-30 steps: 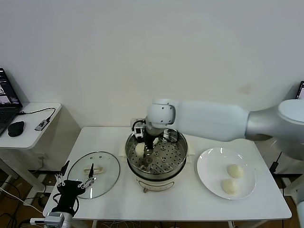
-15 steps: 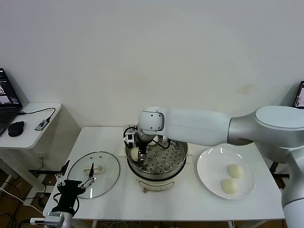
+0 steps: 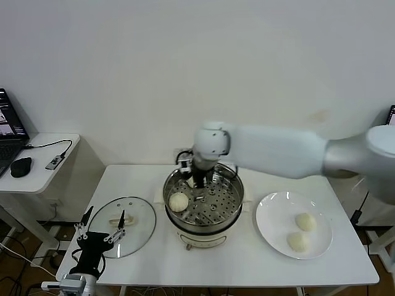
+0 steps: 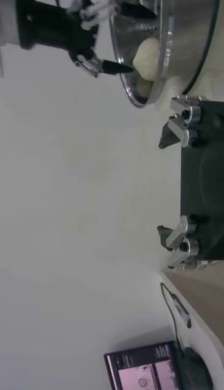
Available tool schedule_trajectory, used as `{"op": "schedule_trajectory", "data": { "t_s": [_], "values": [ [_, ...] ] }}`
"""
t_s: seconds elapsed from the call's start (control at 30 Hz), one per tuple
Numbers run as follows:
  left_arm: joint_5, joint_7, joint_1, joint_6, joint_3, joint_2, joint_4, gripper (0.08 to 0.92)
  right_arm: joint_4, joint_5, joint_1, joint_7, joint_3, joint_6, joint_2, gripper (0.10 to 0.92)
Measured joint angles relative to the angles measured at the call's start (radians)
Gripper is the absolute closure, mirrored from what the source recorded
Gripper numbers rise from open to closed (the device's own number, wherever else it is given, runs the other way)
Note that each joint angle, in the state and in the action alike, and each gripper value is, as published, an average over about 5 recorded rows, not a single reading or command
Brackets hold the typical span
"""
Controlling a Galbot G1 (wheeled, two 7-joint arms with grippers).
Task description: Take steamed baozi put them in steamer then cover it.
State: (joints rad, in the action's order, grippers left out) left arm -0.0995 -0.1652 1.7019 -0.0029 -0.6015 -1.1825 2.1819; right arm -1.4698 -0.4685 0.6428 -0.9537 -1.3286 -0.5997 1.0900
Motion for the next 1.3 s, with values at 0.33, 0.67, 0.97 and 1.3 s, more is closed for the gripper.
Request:
{"op": "schedule_trajectory", "data": {
  "t_s": [0.33,0.67,0.97,1.3],
  "values": [
    [0.021,0.001,0.006,0.003,0.022,0.005,0.012,0.177,-0.174,0.172,0.050,-0.161,-0.002,0.160,-0.361,0.203],
    [0.039,0.001,0.013,0.004,0.041,-0.003,0.004,0.177,-0.275,0.383,-0.161,-0.204,0.137,0.283,-0.685,0.203],
    [0.053,0.001,0.027,0.006,0.039,-0.009,0.007,0.177,-0.279,0.531,-0.565,-0.174,0.443,0.322,-0.808,0.203],
    [0.057,0.000,0.035,0.006,0.028,-0.011,0.004,0.177,-0.229,0.613,-0.843,-0.133,0.631,0.327,-0.792,0.203]
  ]
}}
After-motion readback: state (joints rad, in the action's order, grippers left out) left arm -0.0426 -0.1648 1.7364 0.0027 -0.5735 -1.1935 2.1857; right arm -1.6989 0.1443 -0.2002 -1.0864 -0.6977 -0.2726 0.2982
